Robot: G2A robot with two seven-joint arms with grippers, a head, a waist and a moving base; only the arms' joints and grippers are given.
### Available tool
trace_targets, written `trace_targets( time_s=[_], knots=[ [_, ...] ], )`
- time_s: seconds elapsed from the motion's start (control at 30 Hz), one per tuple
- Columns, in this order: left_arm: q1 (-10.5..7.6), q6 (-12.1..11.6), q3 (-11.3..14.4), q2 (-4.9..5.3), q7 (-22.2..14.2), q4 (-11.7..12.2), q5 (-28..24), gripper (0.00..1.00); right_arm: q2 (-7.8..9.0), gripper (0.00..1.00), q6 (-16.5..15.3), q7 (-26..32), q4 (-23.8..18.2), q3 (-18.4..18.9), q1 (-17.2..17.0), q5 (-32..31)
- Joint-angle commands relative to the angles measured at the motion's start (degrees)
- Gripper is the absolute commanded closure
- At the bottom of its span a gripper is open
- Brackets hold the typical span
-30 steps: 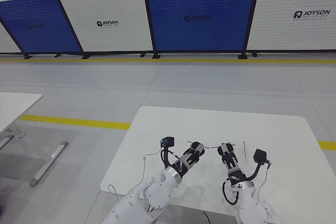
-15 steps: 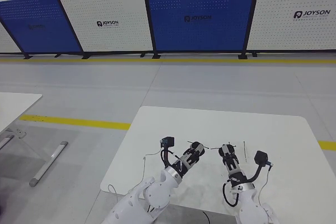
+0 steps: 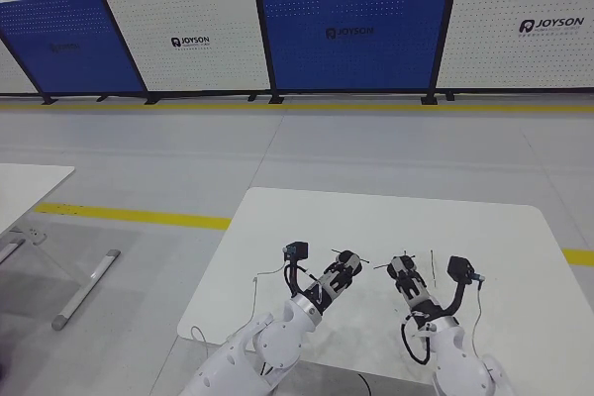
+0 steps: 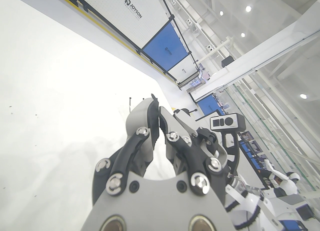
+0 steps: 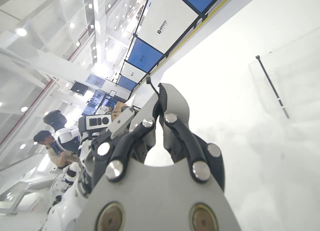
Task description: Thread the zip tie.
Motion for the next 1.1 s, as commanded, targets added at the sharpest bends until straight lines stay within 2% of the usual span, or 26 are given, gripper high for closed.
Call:
trace_targets(
  time_s=[0.0, 0.2, 0.4, 0.83, 1.07],
  knots=[
    [0.00, 0.00, 0.00, 0.00, 0.00, 0.00, 0.00, 1.00, 0.00, 1.00, 0.02, -0.06, 0.01, 0.00, 0.00, -0.04],
    [0.00, 0.00, 0.00, 0.00, 0.00, 0.00, 0.00, 1.00, -0.01, 1.00, 0.00, -0.17, 0.05, 0.01, -0.01, -0.03],
    [-0.02, 0.01, -0.01, -0.09, -0.09, 0.10, 0.10, 1.00, -0.60, 1.00, -1.24, -7.06, 1.76, -1.84, 0.31, -2.54],
    [0.08, -0.25, 0.01, -0.12, -0.36, 0.05, 0.19, 1.00, -0.75, 1.00, -1.54, -6.90, 2.44, -2.36, 0.72, -2.28],
    [0.08, -0.25, 0.01, -0.12, -0.36, 0.05, 0.19, 1.00, -0.86, 1.00, -2.74, -6.59, 2.63, -2.27, 0.58, -1.80]
  ],
)
